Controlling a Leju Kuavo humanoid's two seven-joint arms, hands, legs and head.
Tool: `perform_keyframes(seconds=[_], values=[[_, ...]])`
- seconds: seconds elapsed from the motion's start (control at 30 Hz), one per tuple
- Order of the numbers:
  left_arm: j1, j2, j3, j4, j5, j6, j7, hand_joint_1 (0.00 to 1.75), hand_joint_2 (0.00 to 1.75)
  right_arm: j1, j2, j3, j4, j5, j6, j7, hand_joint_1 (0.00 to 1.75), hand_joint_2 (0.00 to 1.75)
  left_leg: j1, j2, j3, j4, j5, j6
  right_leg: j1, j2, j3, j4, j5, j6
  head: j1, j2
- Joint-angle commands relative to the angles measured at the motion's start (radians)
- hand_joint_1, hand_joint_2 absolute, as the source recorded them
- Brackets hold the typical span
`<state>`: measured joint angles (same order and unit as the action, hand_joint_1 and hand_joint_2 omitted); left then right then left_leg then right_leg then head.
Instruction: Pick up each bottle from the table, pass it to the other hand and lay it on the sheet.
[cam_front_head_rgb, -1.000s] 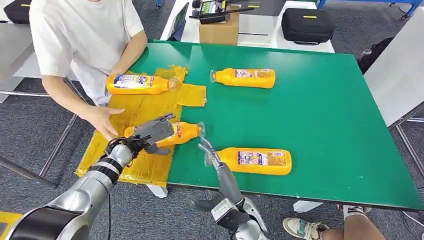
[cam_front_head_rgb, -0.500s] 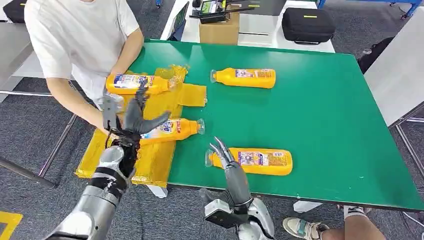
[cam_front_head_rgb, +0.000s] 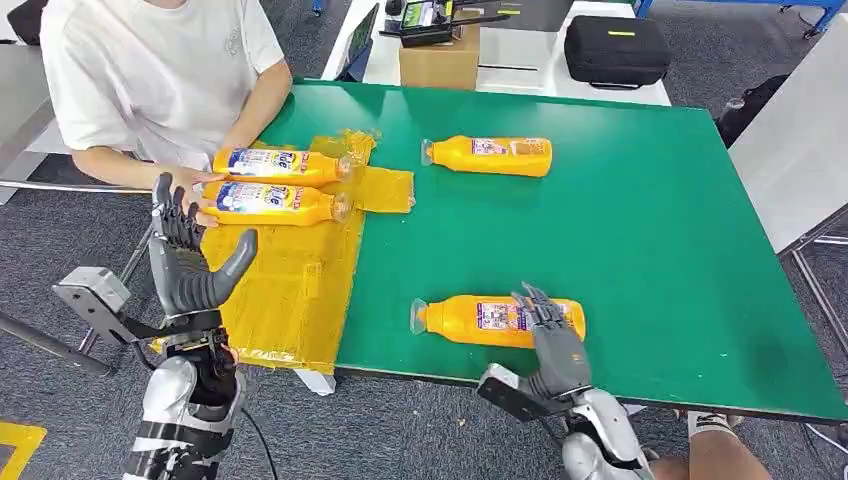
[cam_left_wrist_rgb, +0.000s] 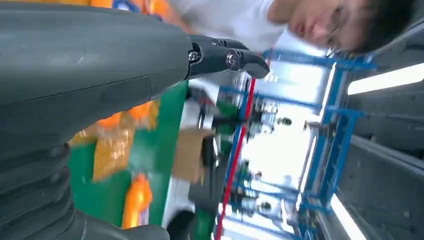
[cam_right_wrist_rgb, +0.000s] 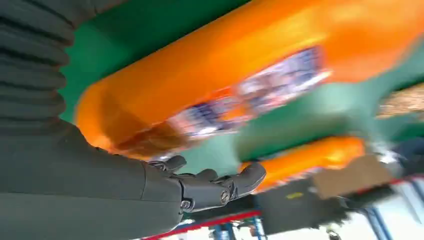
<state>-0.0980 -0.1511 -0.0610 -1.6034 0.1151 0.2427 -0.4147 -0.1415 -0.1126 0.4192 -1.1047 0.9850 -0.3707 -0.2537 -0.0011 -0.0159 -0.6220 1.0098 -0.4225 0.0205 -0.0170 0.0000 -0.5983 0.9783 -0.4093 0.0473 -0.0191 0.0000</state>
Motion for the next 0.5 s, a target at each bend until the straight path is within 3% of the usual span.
perform_keyframes(seconds=[0.03, 0.37, 0.5], values=[[0.029, 0.005, -0.051, -0.051, -0.044, 0.002, 0.008, 0.00, 1.75, -0.069, -0.034, -0.061, 0.126, 0.020, 0.067, 0.013, 0.00, 1.75, 0.000, 0.002, 0.006, 0.000, -0.002, -0.002, 0.001, 0.000, 0.006, 0.000, -0.002, -0.003, 0.000, 0.000], [0.023, 0.012, -0.065, -0.034, -0.072, -0.004, 0.009, 0.00, 1.75, -0.142, -0.007, -0.075, 0.253, 0.029, 0.084, 0.042, 0.00, 1.75, 0.001, 0.002, 0.006, -0.001, -0.001, -0.001, 0.001, 0.000, 0.006, -0.001, -0.001, -0.002, 0.000, 0.000], [0.005, 0.013, -0.059, 0.004, -0.059, -0.027, 0.027, 0.00, 1.75, -0.233, 0.002, -0.053, 0.405, 0.059, 0.079, 0.048, 0.00, 1.75, 0.001, 0.003, 0.006, -0.001, 0.000, -0.001, 0.001, 0.002, 0.006, -0.001, 0.000, -0.002, 0.000, 0.000]])
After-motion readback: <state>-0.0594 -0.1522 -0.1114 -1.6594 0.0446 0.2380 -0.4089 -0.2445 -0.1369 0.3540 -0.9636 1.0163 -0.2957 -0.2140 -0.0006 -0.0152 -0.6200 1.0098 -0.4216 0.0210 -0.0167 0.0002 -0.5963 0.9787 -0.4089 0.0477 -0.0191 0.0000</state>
